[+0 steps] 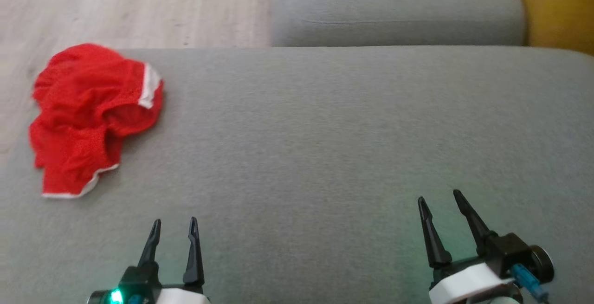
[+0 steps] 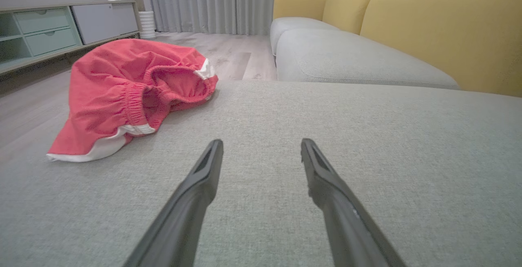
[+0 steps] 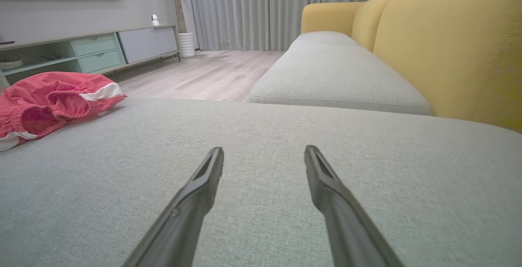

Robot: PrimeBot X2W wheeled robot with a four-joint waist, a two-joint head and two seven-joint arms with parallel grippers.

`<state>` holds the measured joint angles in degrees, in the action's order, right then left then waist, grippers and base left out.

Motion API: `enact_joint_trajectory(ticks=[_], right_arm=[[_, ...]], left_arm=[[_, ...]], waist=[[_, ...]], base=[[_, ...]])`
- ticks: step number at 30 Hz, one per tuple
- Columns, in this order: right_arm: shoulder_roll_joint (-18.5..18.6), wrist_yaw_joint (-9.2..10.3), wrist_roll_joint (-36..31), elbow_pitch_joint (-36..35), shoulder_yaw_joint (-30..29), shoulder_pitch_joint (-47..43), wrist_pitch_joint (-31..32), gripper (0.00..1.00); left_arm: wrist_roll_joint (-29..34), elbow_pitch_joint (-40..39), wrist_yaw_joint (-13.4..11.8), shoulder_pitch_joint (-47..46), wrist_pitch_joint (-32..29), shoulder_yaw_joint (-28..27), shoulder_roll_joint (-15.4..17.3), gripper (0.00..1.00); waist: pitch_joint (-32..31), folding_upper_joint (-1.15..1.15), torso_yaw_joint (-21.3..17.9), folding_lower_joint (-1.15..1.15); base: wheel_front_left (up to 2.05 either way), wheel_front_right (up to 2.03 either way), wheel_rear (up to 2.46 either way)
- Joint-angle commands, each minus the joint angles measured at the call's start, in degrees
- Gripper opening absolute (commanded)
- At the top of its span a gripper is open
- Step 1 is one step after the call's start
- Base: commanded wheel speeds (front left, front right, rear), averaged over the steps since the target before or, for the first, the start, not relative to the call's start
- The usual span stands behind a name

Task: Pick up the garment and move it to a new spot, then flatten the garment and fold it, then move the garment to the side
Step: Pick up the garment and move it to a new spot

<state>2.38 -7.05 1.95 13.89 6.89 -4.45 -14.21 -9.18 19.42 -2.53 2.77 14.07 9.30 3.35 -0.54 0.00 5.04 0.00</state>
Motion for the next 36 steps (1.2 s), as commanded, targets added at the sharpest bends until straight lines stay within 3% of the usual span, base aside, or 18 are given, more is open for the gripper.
enact_joint_trajectory(ticks=[1, 10, 17, 29, 33, 36], right_arm=[[0.5, -0.44, 0.22, -1.96, 1.15, 1.65, -0.79, 1.0], [0.5, -0.44, 0.51, -2.38, 1.83, 1.98, -0.79, 1.0], [0.5, -0.44, 0.98, -2.13, 2.89, 2.25, -0.79, 1.0], [0.5, -0.44, 1.02, -2.2, 3.22, 2.66, -0.79, 1.0], [0.5, -0.44, -0.1, -3.61, 2.64, 3.02, -0.79, 1.0], [0.5, -0.44, -1.27, -4.95, 1.85, 3.65, -0.79, 1.0]], left_arm=[[-0.47, -1.99, -0.27, -1.85, -0.09, -1.5, 0.85, 1.0], [-0.95, -3.78, -0.72, -1.27, -0.64, -1.6, 1.69, 1.0], [-1.4, -5.31, -1.2, -0.35, -1.4, -1.57, 2.05, 1.0], [-1.69, -8.15, -1.87, -0.01, -1.38, -1.76, 3.01, 1.0], [-2.83, -14.21, -1.6, -1.24, -1.31, -2.74, 3.56, 1.0], [-3.69, -21.56, -0.86, -4.24, -3.45, -4.38, 5.82, 1.0]], waist=[[-0.11, 0.0, 2.92, 0.0], [-0.11, 0.0, 13.53, 0.0], [-0.25, 0.0, 18.83, 0.0], [0.12, 0.0, 21.0, 0.0], [1.0, 0.0, 20.25, 0.0], [2.5, 0.0, 19.44, 0.0]], base=[[0.0, 0.0, 0.0], [0.0, 0.0, 0.0], [0.0, 0.0, 0.0], [0.0, 0.0, 0.0], [0.0, 0.0, 0.0], [0.0, 0.0, 0.0]])
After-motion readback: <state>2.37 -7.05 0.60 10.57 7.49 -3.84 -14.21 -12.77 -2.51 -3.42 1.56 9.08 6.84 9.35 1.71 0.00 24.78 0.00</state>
